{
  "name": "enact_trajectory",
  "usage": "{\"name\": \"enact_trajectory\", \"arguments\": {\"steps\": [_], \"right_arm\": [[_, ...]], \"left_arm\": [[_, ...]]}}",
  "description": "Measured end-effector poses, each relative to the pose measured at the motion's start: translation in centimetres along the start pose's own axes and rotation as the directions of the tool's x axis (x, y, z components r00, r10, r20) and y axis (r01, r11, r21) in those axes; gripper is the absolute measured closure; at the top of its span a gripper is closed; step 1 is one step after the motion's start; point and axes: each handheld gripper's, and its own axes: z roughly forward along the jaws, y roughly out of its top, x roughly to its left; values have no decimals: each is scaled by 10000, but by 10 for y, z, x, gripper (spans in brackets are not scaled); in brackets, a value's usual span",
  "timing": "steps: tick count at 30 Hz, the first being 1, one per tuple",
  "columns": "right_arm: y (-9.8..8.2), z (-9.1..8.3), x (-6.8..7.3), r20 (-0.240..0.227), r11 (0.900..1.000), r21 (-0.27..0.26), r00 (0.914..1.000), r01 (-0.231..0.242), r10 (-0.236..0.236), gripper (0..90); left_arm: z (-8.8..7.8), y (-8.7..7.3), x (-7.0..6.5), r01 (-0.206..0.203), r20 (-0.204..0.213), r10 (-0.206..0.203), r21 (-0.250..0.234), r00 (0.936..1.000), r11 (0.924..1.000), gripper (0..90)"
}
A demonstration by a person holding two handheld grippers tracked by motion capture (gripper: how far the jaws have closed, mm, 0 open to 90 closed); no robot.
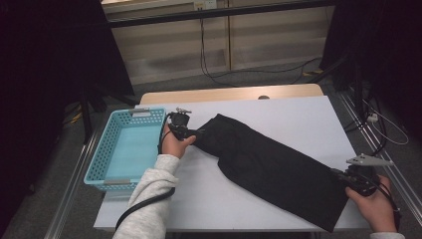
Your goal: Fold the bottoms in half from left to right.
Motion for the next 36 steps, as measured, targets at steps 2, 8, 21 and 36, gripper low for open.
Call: {"name": "enact_trajectory", "arguments": {"steps": [2,8,21,36], "right_arm": [[-2,-4,-6,-1,9994,-168,9995,-307,307,900],[-3,-7,-12,177,9987,-244,9988,-450,455,900],[12,-7,18,-652,9951,-962,9974,247,-311,557],[12,0,32,-1102,9941,-799,9905,736,-822,545]], "left_arm": [[0,-2,2,123,-104,-124,-113,9999,9999,201],[4,-8,4,226,-426,-222,100,9988,9997,197],[10,-20,2,932,-487,-908,483,9947,9945,456],[-10,15,18,867,-235,-864,116,9960,9962,863]]}}
